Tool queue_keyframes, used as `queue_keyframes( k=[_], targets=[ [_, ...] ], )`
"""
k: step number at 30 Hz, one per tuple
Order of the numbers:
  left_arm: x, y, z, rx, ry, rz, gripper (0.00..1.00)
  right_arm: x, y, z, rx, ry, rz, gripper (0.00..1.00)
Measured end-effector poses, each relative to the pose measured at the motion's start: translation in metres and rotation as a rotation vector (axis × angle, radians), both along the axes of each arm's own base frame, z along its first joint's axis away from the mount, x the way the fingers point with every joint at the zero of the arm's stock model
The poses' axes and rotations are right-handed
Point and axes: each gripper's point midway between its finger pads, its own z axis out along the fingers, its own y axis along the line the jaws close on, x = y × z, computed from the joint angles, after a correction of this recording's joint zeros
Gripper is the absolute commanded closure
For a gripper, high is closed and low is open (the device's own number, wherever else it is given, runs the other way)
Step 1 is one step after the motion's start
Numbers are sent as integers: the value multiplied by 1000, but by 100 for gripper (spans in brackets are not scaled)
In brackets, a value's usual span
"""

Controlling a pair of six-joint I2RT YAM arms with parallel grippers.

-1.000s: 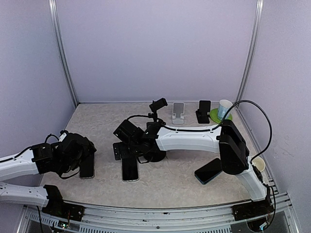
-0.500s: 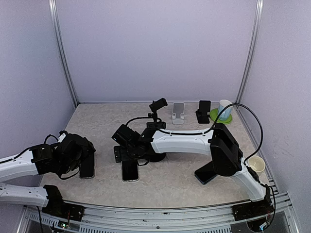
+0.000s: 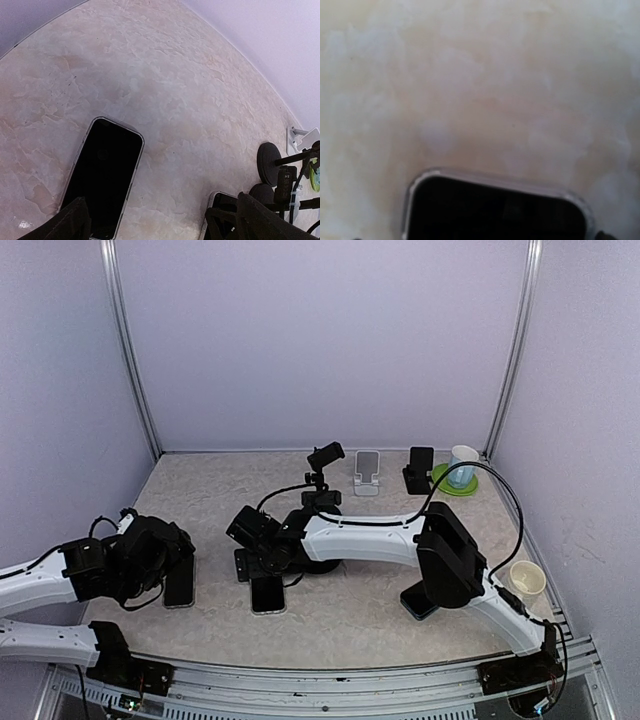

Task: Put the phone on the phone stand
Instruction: Move the phone to the center of the board.

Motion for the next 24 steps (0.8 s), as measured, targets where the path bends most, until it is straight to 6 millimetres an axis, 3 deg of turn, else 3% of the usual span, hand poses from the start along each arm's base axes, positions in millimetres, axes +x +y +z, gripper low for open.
queue_keyframes(
  k=[15,24],
  targets=[
    [0,0,-4,11,-4,-10,1,1,4,-5,-48,-32,-8,0],
    [2,4,2,12,-32,0,1,1,-3,-8,-93,-53,-14,8]
  ],
)
